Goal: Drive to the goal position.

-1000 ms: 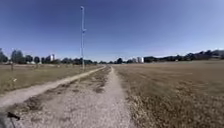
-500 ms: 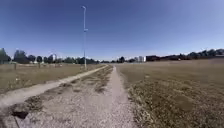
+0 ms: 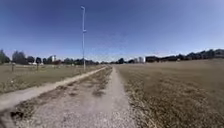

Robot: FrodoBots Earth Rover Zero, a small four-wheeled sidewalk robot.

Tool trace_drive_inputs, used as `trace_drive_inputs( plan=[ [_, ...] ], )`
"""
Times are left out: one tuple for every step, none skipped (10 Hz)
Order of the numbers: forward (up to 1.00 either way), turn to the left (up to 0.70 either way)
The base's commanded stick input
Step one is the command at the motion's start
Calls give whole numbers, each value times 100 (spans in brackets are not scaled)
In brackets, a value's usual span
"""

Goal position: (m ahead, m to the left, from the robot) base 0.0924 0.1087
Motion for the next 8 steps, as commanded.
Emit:
trace_drive_inputs(
  plan=[
    [70,0],
    [70,0],
    [70,0],
    [64,0],
    [53,0],
    [41,0],
    [30,0],
    [18,0]
  ],
)
